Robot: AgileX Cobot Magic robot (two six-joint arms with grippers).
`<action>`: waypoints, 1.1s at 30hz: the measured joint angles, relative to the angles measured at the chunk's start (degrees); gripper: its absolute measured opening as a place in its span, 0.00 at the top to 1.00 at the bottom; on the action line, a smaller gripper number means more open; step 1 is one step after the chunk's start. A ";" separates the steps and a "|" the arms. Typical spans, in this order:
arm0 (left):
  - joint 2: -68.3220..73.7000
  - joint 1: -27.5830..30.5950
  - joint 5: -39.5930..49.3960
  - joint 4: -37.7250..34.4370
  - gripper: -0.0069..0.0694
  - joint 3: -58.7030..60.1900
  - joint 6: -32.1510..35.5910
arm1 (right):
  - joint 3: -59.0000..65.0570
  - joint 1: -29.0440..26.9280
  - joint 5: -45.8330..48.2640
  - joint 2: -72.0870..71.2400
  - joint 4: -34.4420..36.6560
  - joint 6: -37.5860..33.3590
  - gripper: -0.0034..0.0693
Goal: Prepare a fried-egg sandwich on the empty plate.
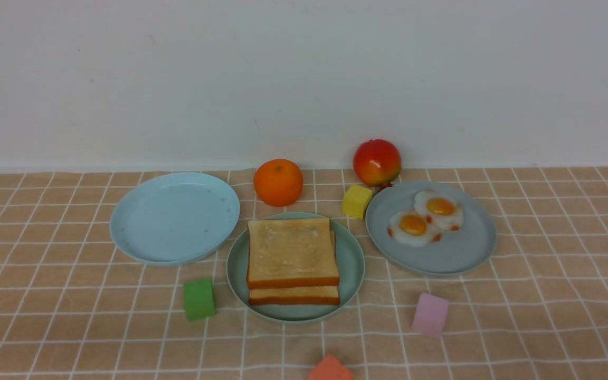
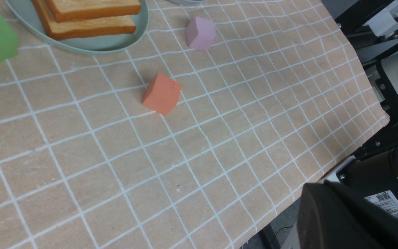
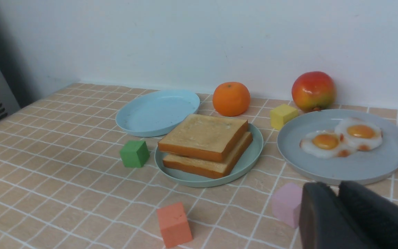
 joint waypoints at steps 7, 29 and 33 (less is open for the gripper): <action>0.00 0.00 0.00 0.00 0.93 0.00 0.00 | 0.00 0.00 -0.06 0.00 0.12 0.00 0.80; -24.58 1.47 -47.58 49.30 0.92 37.46 -24.82 | 0.00 0.00 -0.29 0.00 0.17 0.00 0.77; -25.80 4.67 -37.39 53.87 0.91 38.70 -32.42 | 0.06 0.00 -0.29 0.00 0.17 0.00 0.76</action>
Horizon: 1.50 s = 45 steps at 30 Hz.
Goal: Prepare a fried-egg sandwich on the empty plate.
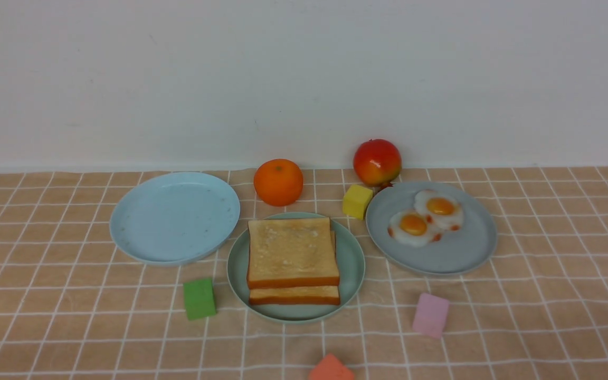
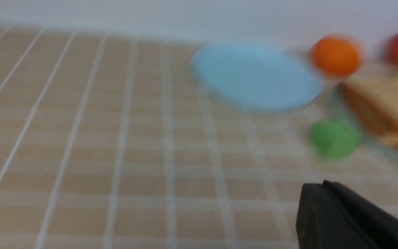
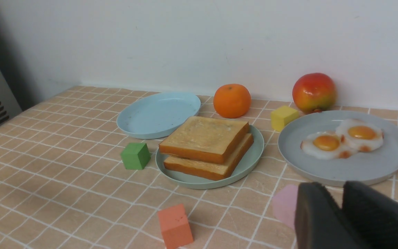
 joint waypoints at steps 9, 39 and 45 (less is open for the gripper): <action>0.00 2.82 2.87 1.67 0.90 0.17 7.21 | 0.00 0.00 0.00 0.00 0.00 0.00 0.75; 0.00 2.82 2.57 -1.10 0.87 0.17 9.69 | 0.00 0.00 0.00 0.00 0.00 0.00 0.69; 0.00 2.82 2.57 -1.16 0.86 0.17 9.69 | 0.23 0.00 -0.16 0.00 -1.33 0.00 0.68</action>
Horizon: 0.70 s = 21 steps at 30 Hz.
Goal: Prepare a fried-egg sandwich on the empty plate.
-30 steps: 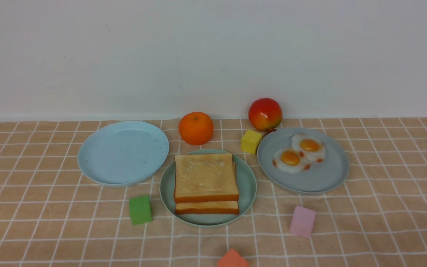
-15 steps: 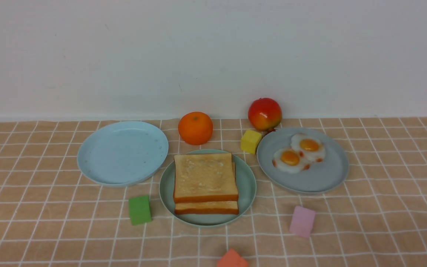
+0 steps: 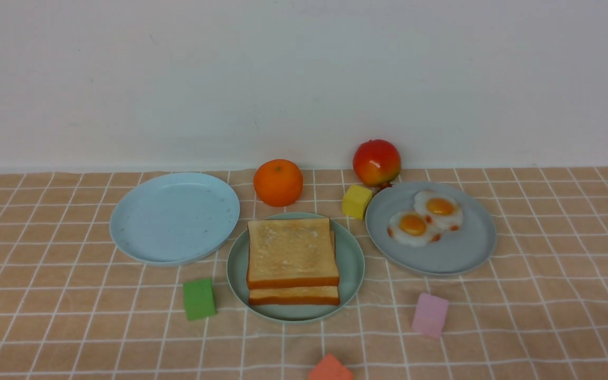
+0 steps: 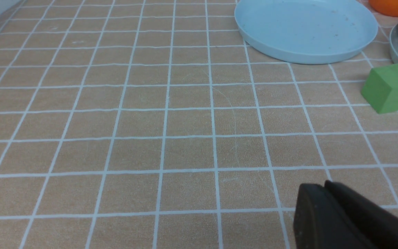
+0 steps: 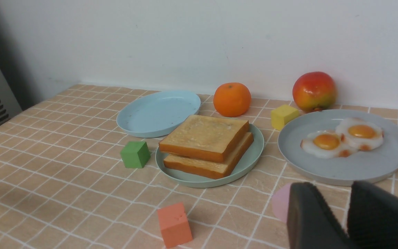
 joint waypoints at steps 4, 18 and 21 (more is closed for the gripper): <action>0.00 0.00 0.00 0.00 0.86 0.00 0.00 | -0.01 -2.51 0.37 0.00 -6.47 0.79 0.67; 0.00 0.00 0.00 0.00 0.84 0.00 0.00 | 7.56 -16.70 3.35 0.00 -14.77 5.90 0.65; 0.00 0.00 0.01 0.00 0.83 0.00 0.05 | 11.90 -17.02 0.47 0.00 -14.54 6.02 0.65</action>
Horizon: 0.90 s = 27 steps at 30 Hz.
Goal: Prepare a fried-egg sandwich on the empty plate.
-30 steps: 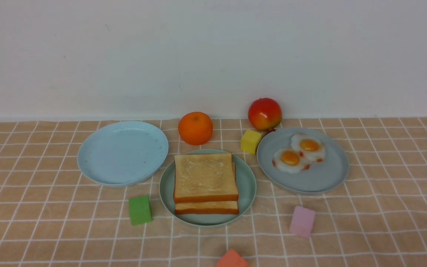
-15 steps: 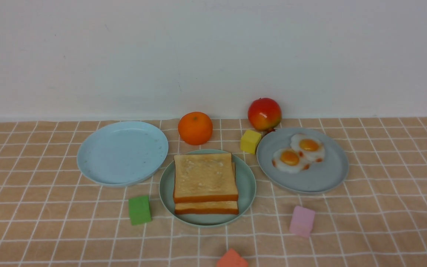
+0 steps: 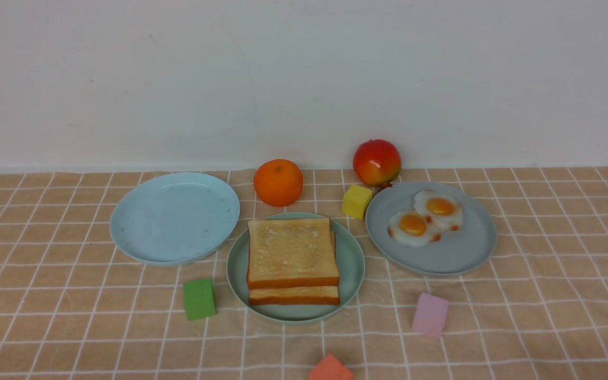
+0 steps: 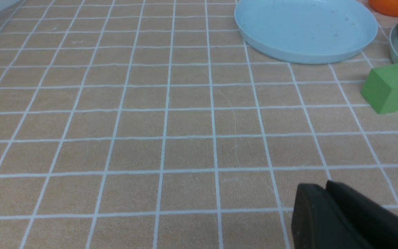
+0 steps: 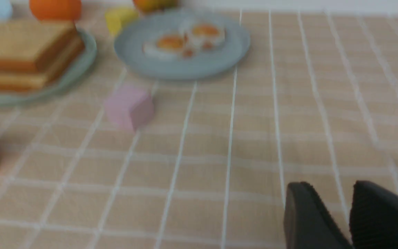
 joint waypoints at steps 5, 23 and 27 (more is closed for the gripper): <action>0.00 0.00 0.00 0.00 0.83 0.00 0.00 | 0.42 -0.12 -2.39 0.00 0.36 0.00 0.64; 0.00 0.00 0.00 0.00 0.81 0.00 0.00 | 0.44 -0.59 -2.46 0.00 0.36 0.00 0.63; 0.00 0.00 0.00 0.00 0.81 0.00 0.00 | 0.44 -0.59 -2.46 0.00 0.36 0.00 0.63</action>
